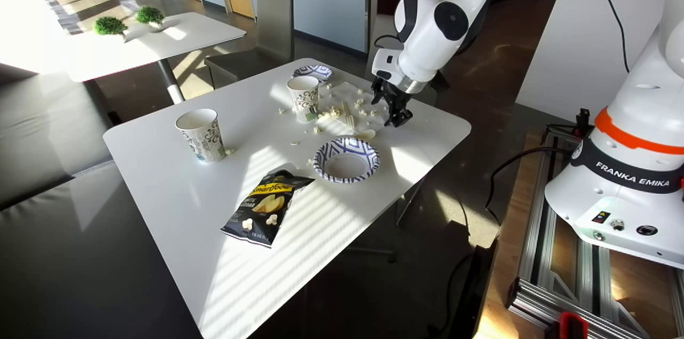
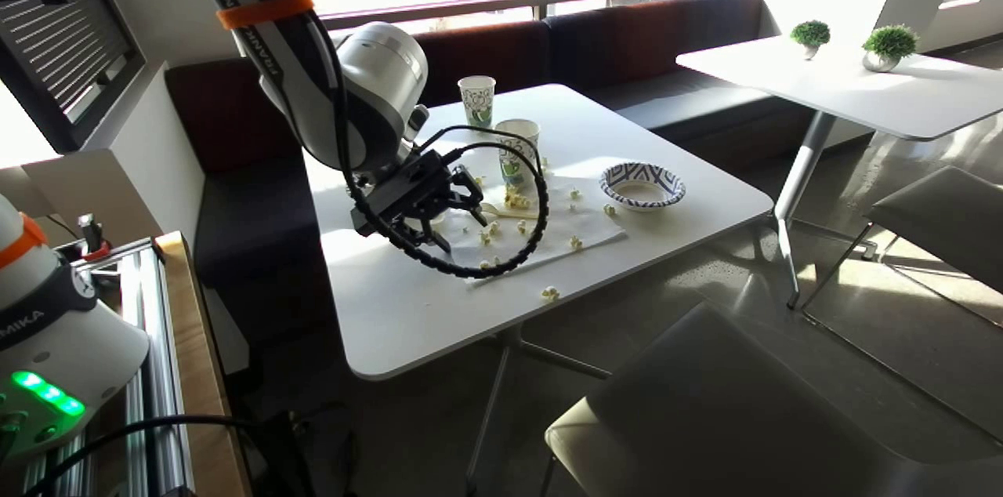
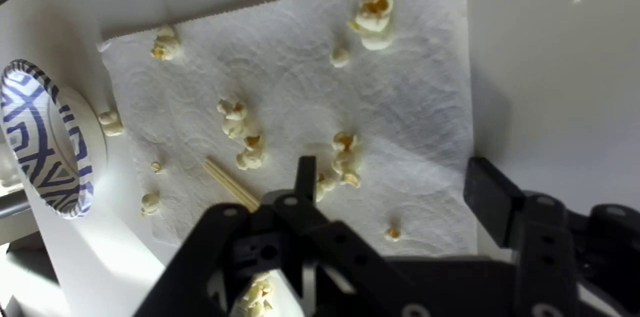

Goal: Move the white napkin forwards then move the white fork backwards

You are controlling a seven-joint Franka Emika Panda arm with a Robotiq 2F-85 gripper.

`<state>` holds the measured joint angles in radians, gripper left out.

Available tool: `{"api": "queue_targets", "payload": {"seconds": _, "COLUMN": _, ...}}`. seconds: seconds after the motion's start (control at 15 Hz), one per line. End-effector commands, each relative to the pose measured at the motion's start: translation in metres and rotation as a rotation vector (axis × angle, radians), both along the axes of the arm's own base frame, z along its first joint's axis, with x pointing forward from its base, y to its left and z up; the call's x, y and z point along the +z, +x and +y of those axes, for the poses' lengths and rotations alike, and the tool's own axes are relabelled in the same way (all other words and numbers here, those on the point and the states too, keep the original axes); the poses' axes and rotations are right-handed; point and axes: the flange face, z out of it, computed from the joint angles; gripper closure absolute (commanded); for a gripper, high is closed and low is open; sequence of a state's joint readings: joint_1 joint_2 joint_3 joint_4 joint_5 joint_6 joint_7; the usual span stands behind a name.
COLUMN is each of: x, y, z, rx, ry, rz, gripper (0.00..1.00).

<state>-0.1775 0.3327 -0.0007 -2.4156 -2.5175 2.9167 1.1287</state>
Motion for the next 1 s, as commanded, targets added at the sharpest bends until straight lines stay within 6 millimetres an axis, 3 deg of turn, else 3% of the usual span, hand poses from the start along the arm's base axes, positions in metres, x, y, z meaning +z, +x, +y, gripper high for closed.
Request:
{"api": "queue_targets", "payload": {"seconds": 0.0, "x": -0.007, "y": 0.017, "z": 0.012, "rx": 0.032, "ry": 0.001, "rz": -0.025, "gripper": 0.23}}
{"api": "queue_targets", "payload": {"seconds": 0.4, "x": -0.013, "y": 0.032, "z": 0.034, "rx": 0.075, "ry": 0.063, "rz": -0.02, "gripper": 0.18}}
{"api": "queue_targets", "payload": {"seconds": 0.93, "x": -0.027, "y": 0.021, "z": 0.021, "rx": 0.027, "ry": 0.164, "rz": 0.06, "gripper": 0.22}}
